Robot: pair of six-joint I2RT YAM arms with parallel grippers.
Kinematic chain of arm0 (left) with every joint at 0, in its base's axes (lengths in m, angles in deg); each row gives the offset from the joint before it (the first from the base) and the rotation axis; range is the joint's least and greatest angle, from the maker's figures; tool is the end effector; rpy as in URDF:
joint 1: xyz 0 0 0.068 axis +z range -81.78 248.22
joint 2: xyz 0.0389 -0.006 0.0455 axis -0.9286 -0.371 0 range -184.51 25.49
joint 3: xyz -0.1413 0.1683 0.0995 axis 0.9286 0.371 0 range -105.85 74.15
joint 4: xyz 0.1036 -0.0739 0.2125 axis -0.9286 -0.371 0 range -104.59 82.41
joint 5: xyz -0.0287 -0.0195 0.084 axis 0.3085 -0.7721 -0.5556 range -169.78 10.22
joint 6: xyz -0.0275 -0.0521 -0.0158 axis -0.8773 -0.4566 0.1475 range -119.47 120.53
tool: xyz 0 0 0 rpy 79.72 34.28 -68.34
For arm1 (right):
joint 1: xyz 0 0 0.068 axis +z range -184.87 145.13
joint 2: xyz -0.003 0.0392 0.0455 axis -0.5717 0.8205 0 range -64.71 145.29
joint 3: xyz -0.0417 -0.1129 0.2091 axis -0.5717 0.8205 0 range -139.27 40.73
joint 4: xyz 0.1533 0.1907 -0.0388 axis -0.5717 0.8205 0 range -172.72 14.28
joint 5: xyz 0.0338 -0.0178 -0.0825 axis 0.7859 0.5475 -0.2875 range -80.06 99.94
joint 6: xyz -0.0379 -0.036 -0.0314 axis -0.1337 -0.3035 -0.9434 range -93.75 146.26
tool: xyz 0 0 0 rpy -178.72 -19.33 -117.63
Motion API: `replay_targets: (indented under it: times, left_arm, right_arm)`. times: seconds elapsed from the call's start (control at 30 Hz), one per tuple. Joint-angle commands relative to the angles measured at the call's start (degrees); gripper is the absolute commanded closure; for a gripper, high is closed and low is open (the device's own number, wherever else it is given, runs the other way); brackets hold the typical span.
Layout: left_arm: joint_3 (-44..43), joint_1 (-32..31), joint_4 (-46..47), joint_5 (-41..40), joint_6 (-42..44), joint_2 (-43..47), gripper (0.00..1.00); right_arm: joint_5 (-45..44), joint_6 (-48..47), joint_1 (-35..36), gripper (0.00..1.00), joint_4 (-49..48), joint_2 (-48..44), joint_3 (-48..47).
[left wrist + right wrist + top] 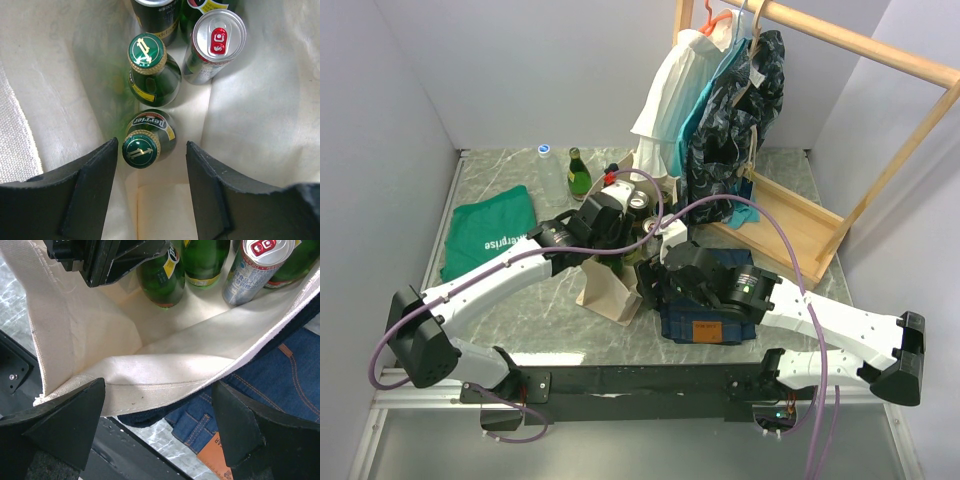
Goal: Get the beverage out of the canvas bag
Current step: Take out the drink from the canvas bag.
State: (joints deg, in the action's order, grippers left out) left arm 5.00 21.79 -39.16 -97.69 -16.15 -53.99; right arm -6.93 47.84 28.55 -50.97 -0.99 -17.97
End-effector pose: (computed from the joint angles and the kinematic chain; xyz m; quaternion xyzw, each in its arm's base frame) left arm 0.2186 -0.2094 0.2801 0.1703 0.8881 -0.0896 0.4174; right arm 0.1222 0.2145 0.2901 -0.2544 0.8496 0.2026 0.4152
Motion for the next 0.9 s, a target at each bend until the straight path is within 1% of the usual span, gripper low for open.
replay_targets:
  times: [0.0, 0.13, 0.2, 0.33, 0.4, 0.57, 0.6, 0.63, 0.7, 0.73, 0.8, 0.87]
  left_arm:
    - [-0.5, -0.1, -0.2, -1.2, -0.9, -0.3, 0.4]
    - [-1.2, -0.1, -1.3, -2.2, 0.0, -1.7, 0.46]
    - [-1.3, -0.1, -1.6, -2.9, 0.1, -2.3, 0.46]
    - [-1.3, -0.1, -1.2, -3.3, 0.0, -2.3, 0.41]
    - [-1.3, -0.1, -1.0, -3.3, 0.0, -2.3, 0.42]
    - [-1.3, -0.1, -0.4, -3.1, -0.3, -2.3, 0.51]
    - [-1.3, -0.1, -0.2, -3.0, -0.1, -2.3, 0.55]
    - [-1.3, 0.0, -0.1, -2.8, -0.1, -2.3, 0.62]
    - [-1.5, -0.1, 0.0, -2.7, -0.2, -2.4, 0.69]
    - [-1.7, 0.0, 0.0, -2.5, -0.3, -2.4, 0.77]
    - [-1.7, -0.1, 0.0, -2.3, -0.3, -2.6, 0.8]
    - [-1.8, -0.1, 0.3, -1.9, -0.3, -2.5, 0.89]
  right_arm:
    - [0.4, -0.3, 0.9, 0.07, 1.0, -0.5, 0.3]
    - [0.2, -0.4, 0.9, 0.07, 1.0, -0.7, 0.1]
    - [0.0, -0.3, 0.9, 0.07, 1.0, -0.8, 0.2]
    - [0.2, -0.2, 0.9, 0.07, 1.0, -0.7, 0.2]
    - [0.3, -0.2, 0.8, 0.07, 0.9, -0.6, 0.2]
    - [0.2, -0.3, 0.9, 0.07, 0.8, -0.5, 0.3]
    - [0.2, -0.3, 1.0, 0.07, 0.9, -0.4, 0.3]
    - [0.2, -0.3, 0.9, 0.07, 0.8, -0.4, 0.3]
    - [0.2, -0.4, 0.9, 0.07, 0.8, -0.4, 0.3]
    - [0.1, -0.3, 0.9, 0.07, 0.9, -0.5, 0.3]
    - [0.0, -0.3, 0.8, 0.07, 0.9, -0.5, 0.4]
    - [-0.1, -0.3, 0.9, 0.07, 0.8, -0.4, 0.5]
